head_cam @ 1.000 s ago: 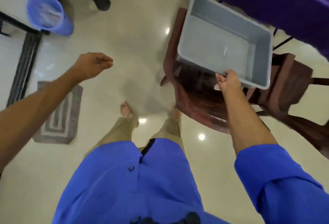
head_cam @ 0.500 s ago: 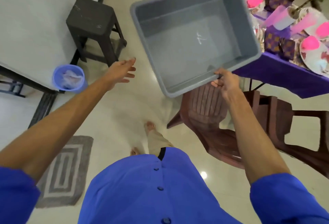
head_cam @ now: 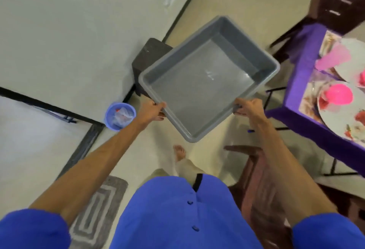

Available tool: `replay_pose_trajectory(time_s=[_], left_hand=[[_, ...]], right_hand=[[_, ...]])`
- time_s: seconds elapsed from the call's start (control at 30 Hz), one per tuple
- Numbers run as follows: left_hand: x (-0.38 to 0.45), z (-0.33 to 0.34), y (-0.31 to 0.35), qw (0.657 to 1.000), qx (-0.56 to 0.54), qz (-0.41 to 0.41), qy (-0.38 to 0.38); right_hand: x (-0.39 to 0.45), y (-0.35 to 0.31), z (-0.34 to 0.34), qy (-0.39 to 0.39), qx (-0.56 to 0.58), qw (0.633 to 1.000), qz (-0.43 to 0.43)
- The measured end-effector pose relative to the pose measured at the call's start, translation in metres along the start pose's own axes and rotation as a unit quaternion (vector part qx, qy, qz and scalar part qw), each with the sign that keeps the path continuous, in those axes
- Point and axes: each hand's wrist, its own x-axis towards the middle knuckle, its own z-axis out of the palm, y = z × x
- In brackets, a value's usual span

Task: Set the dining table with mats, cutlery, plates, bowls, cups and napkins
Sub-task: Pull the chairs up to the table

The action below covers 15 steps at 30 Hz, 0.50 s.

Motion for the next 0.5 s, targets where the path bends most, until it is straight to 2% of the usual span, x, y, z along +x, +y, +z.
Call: replay_pose_trajectory(time_s=[0.23,0.33,0.5], left_hand=[[0.120,-0.043,0.017,0.983,-0.108,-0.099,0.107],[0.196,-0.067,0.011,0.965,-0.157,-0.152,0.145],[0.286,-0.098,0.012,0.951,-0.187,-0.180,0.171]], right_hand=[[0.121,-0.085,0.139,0.003,-0.035,0.999,0.003],[0.181,-0.106,0.213,0.025,-0.104,0.994,0.016],[0.271,-0.088,0.305,0.027,-0.110,0.986,0.125]])
